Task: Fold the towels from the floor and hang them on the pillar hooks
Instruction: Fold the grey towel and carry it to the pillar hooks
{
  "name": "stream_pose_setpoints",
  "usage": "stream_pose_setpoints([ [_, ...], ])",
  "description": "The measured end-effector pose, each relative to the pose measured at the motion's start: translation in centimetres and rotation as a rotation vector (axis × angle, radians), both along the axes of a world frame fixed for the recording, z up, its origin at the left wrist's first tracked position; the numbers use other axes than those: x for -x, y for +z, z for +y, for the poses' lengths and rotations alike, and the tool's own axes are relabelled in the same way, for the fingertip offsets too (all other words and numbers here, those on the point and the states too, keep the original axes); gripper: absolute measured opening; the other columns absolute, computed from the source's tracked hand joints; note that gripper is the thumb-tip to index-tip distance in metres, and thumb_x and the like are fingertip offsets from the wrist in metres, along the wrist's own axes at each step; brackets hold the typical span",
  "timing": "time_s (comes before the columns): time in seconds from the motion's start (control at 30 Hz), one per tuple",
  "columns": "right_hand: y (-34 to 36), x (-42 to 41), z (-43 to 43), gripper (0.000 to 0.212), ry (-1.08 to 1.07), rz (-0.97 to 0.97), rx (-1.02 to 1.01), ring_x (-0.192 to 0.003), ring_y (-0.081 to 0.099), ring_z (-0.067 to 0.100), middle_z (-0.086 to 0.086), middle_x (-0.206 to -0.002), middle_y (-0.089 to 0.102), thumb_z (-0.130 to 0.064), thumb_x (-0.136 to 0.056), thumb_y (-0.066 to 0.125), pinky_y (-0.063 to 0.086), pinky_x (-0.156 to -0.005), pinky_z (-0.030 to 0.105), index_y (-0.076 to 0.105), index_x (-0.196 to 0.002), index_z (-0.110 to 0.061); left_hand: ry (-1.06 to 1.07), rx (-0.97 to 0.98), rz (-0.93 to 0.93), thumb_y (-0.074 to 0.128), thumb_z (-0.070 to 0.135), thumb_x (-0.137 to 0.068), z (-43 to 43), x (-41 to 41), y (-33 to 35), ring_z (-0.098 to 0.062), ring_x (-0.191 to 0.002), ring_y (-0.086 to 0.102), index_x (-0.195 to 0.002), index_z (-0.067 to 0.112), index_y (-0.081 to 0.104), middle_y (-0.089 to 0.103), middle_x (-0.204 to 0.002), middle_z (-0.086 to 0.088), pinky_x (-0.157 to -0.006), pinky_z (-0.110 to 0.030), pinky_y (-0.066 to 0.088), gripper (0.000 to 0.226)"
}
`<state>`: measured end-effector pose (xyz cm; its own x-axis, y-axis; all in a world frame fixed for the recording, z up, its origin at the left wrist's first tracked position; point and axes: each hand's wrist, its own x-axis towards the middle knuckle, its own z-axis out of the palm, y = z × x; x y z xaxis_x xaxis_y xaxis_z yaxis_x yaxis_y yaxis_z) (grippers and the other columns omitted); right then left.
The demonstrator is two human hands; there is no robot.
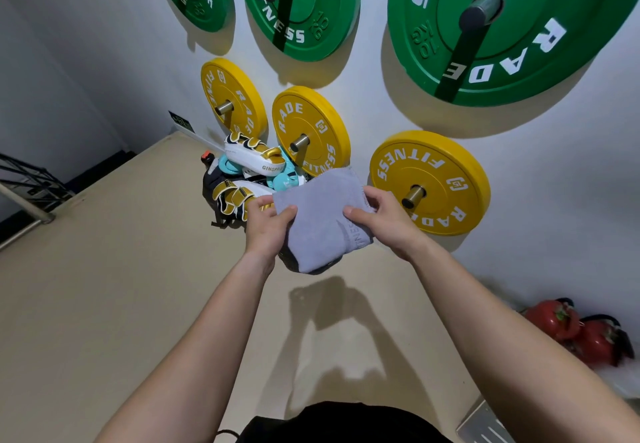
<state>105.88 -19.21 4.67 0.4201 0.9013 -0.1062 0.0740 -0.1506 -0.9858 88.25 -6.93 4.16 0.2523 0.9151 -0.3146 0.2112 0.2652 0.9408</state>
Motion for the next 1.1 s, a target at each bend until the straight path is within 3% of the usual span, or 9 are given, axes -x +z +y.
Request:
stream_pose_setpoints([
  [0.13,1.9,-0.4,0.4,0.015,0.187,-0.381,0.072,-0.075,0.060,-0.007,-0.024,-0.081,0.068,-0.016,-0.086,0.073,0.042,-0.064,0.016,0.069,-0.088,-0.030,-0.231,-0.353,0.315,0.083,0.028,-0.073,-0.1,1.0,0.5,-0.019,-0.124,0.049,-0.141,0.024,0.039,0.050,-0.141,-0.002,-0.105,-0.040,0.045,0.082],
  [0.27,3.3,0.0,1.6,0.038,0.348,-0.618,0.172,-0.096,0.062,0.002,-0.013,-0.105,0.071,-0.029,-0.073,0.086,0.045,-0.079,0.021,0.072,-0.108,-0.025,-0.645,-0.662,0.361,0.090,0.046,-0.063,-0.5,0.3,3.0,-0.013,-0.137,0.034,-0.148,0.038,0.033,0.043,-0.148,0.008,-0.108,-0.033,0.035,0.103],
  [0.4,3.5,0.4,1.3,0.050,0.213,-0.562,0.109,-0.088,0.061,0.005,-0.014,-0.095,0.065,-0.033,-0.062,0.092,0.049,-0.074,0.024,0.063,-0.102,-0.031,-0.853,-0.574,0.454,0.084,0.043,-0.073,0.0,0.0,3.7,-0.017,-0.100,0.062,-0.110,0.032,0.066,0.069,-0.101,0.010,-0.084,-0.038,0.053,0.043],
  [0.5,2.4,0.4,0.1,0.060,0.062,-0.363,0.036,-0.089,0.062,0.001,-0.015,-0.100,0.063,-0.027,-0.063,0.092,0.048,-0.069,0.016,0.058,-0.114,-0.027,-0.781,-0.475,0.296,0.078,0.028,-0.086,-0.3,0.5,3.0,-0.010,-0.084,0.063,-0.096,0.018,0.071,0.071,-0.088,0.003,-0.067,-0.028,0.048,0.016],
  [0.63,0.5,-0.2,-1.4,0.048,0.064,-0.049,0.008,-0.098,0.071,0.018,0.005,-0.104,0.075,-0.011,-0.072,0.087,0.059,-0.082,0.035,0.066,-0.115,-0.011,-0.624,-0.353,0.070,0.076,0.016,-0.087,-1.0,1.2,2.0,-0.024,-0.094,0.069,-0.104,0.012,0.069,0.073,-0.099,-0.009,-0.080,-0.039,0.056,0.018],
  [0.73,0.4,-0.1,-1.7,0.028,0.019,-0.149,-0.053,-0.087,0.069,0.015,0.011,-0.096,0.075,-0.004,-0.076,0.082,0.056,-0.079,0.034,0.073,-0.102,-0.006,-0.574,-0.382,0.063,0.080,0.019,-0.079,-1.9,1.0,1.0,-0.011,-0.092,0.065,-0.103,0.017,0.066,0.070,-0.097,0.001,-0.080,-0.033,0.052,0.027],
  [0.87,0.5,0.8,-1.5,0.024,-0.048,-0.265,-0.115,-0.075,0.063,0.006,0.001,-0.082,0.073,-0.001,-0.072,0.081,0.051,-0.067,0.022,0.074,-0.087,-0.019,-0.161,-0.868,0.216,0.079,0.030,-0.069,-4.5,0.2,1.4,-0.015,-0.101,0.049,-0.101,0.021,0.059,0.058,-0.104,0.005,-0.085,-0.011,0.035,0.039],
  [0.97,0.4,1.3,-1.2,0.022,-0.101,-0.283,-0.128,-0.072,0.063,0.007,-0.003,-0.078,0.072,-0.008,-0.071,0.084,0.049,-0.063,0.023,0.073,-0.084,-0.023,-0.150,-1.118,0.185,0.074,0.021,-0.080,-5.7,-0.3,2.4,-0.018,-0.089,0.054,-0.086,0.014,0.065,0.062,-0.091,0.002,-0.082,-0.019,0.039,0.013],
  [1.1,0.4,1.8,-0.9,0.018,-0.104,-0.368,-0.096,-0.075,0.066,0.013,-0.006,-0.078,0.072,-0.017,-0.072,0.083,0.054,-0.064,0.032,0.074,-0.087,-0.022,-0.173,-0.993,0.131,0.068,0.014,-0.092,-5.8,-0.5,2.4,-0.010,-0.088,0.060,-0.092,0.012,0.071,0.068,-0.092,0.007,-0.080,-0.030,0.049,0.003],
])
